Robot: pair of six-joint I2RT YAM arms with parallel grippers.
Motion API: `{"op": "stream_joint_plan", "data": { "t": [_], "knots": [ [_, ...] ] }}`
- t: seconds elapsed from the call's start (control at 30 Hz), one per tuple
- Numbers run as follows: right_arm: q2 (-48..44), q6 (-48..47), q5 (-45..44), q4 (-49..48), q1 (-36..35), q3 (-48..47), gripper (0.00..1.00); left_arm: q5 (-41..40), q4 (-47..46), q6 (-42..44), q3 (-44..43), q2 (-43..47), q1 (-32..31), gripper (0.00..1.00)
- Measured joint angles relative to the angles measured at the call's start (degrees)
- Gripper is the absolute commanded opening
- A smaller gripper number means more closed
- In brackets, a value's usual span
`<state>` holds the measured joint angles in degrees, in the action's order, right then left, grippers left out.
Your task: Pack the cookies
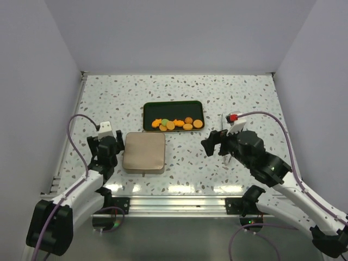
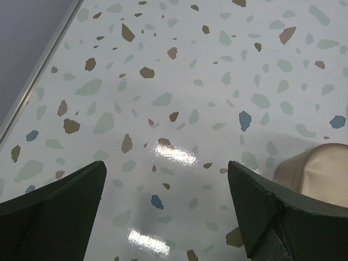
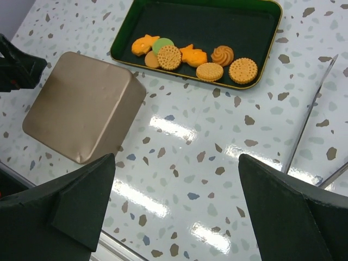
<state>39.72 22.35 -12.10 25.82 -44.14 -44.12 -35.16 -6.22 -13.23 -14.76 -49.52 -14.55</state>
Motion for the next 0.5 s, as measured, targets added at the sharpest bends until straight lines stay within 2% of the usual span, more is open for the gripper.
{"op": "stream_joint_plan", "data": {
  "t": [0.13,0.27,0.5],
  "knots": [
    [1.3,-1.0,-0.5,0.3,0.0,-0.2,0.99,1.1,-12.5,3.2,5.0,-4.4,0.7,1.00],
    [3.3,-1.7,-0.5,0.5,0.0,-0.2,0.99,1.7,-23.4,3.9,5.8,-12.2,2.3,1.00],
    [3.3,-2.5,-2.2,0.2,0.0,-0.2,0.99,6.9,-35.8,5.5,5.0,-21.4,6.6,1.00]
  ]
}}
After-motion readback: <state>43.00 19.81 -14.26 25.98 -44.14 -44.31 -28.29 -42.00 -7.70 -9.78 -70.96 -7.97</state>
